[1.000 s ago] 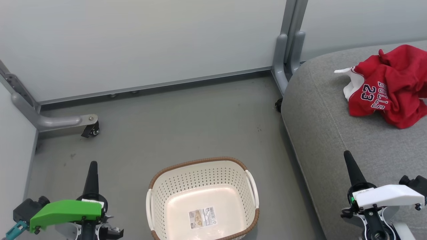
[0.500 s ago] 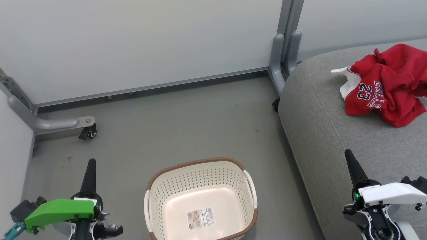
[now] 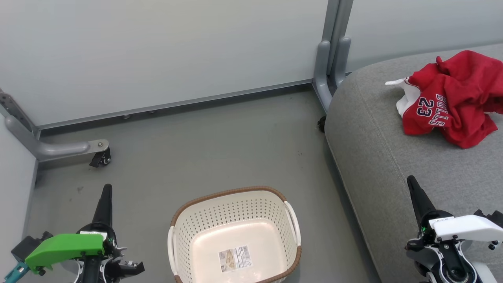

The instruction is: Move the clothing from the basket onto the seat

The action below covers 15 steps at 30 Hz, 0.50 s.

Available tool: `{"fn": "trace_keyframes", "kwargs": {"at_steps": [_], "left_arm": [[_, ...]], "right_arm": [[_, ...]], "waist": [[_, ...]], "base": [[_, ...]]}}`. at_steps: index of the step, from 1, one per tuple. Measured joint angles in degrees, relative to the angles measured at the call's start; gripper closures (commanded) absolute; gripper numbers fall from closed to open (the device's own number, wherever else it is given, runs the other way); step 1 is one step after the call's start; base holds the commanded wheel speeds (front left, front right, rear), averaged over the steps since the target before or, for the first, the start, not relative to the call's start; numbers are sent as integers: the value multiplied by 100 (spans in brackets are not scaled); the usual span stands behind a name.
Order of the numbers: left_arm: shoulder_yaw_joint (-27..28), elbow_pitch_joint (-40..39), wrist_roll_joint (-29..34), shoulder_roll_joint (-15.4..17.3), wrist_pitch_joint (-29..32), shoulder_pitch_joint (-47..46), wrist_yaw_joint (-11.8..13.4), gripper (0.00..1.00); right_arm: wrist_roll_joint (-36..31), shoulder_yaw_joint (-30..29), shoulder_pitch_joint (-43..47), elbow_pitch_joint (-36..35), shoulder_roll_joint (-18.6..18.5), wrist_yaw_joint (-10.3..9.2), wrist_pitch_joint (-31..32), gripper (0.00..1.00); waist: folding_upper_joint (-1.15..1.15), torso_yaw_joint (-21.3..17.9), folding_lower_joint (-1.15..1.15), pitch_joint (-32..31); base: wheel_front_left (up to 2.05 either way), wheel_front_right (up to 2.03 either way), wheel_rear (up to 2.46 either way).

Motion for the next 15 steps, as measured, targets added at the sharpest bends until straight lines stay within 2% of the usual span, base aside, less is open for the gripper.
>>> {"fn": "trace_keyframes", "kwargs": {"at_steps": [15], "left_arm": [[70, -11, -605, 1, 164, -55, -30, 100]], "right_arm": [[645, -48, -52, 56, -23, 0, 141, 100]], "waist": [[0, -73, 0, -15]], "base": [[0, 0, 0]]}}
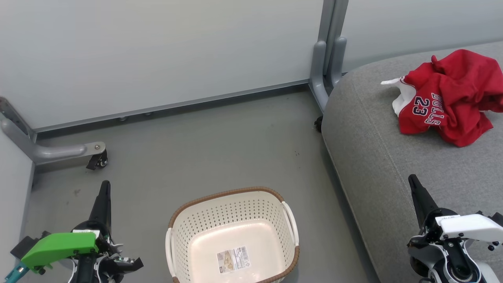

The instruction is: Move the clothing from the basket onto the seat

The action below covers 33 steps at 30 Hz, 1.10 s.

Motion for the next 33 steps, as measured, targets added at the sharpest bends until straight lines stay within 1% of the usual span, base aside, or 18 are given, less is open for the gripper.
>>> {"fn": "trace_keyframes", "kwargs": {"at_steps": [7, 33], "left_arm": [[31, -4, -254, 1, 58, -20, -22, 100], [33, -5, -254, 1, 58, -24, -23, 100]], "right_arm": [[268, -20, -41, 23, -10, -1, 52, 100], [275, -33, -42, 26, -8, -1, 75, 100]], "waist": [[0, -32, 0, -7], [0, -32, 0, -7]], "base": [[0, 0, 0], [0, 0, 0]]}}
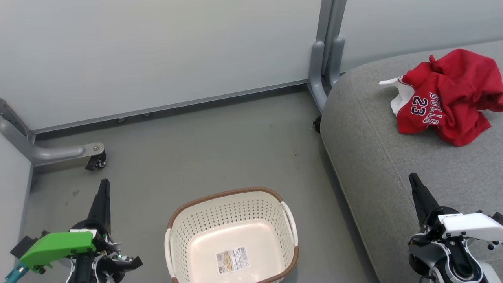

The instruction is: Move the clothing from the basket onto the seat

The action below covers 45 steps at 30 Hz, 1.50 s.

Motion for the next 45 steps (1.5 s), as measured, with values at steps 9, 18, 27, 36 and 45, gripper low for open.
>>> {"fn": "trace_keyframes", "kwargs": {"at_steps": [9, 18, 27, 36, 45], "left_arm": [[0, 0, 0, 0, -1, 0, 0, 100], [0, 0, 0, 0, 0, -1, 0, 100], [0, 0, 0, 0, 0, -1, 0, 100], [0, 0, 0, 0, -1, -1, 0, 100], [0, 0, 0, 0, 0, -1, 0, 100]], "right_arm": [[0, -4, -1, 0, 3, 0, 1, 100], [-1, -10, -1, 1, 5, 0, 2, 100], [-8, -16, -1, 1, 10, 0, 8, 100], [-10, -22, -2, 2, 14, 0, 9, 100], [-16, -26, -2, 2, 18, 1, 12, 100]], "waist": [[0, 0, 0, 0], [0, 0, 0, 0], [0, 0, 0, 0], [0, 0, 0, 0], [0, 0, 0, 0]], "base": [[0, 0, 0], [0, 0, 0], [0, 0, 0], [0, 0, 0], [0, 0, 0]]}}
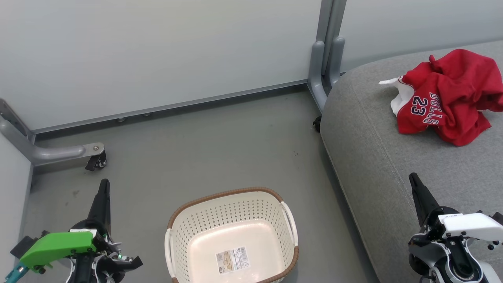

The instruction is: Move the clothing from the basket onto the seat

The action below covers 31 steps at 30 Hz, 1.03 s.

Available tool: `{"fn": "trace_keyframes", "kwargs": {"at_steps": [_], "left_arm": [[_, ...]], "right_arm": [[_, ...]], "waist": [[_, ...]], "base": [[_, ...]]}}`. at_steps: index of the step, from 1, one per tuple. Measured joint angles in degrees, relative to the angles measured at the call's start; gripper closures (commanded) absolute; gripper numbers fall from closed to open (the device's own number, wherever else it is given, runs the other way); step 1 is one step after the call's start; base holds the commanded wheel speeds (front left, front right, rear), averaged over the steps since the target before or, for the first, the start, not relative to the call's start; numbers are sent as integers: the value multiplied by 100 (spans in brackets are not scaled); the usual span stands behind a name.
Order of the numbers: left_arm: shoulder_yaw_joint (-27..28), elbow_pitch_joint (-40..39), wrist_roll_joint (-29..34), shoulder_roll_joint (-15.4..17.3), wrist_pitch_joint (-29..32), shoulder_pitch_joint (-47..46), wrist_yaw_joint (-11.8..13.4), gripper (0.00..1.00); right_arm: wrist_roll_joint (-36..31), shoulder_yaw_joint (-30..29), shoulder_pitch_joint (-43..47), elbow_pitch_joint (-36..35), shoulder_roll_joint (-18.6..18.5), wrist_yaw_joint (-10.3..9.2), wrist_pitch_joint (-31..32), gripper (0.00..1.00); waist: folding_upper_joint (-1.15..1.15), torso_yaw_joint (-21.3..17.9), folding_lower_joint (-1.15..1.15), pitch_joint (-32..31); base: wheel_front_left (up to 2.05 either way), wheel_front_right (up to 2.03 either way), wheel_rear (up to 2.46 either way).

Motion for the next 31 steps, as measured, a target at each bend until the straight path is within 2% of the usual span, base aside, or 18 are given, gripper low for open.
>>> {"fn": "trace_keyframes", "kwargs": {"at_steps": [31], "left_arm": [[-1, 0, 0, 0, 0, 0, 0, 100]], "right_arm": [[-20, -16, -1, 1, 12, -1, 13, 100]], "waist": [[0, 0, 0, 0]], "base": [[0, 0, 0]]}}
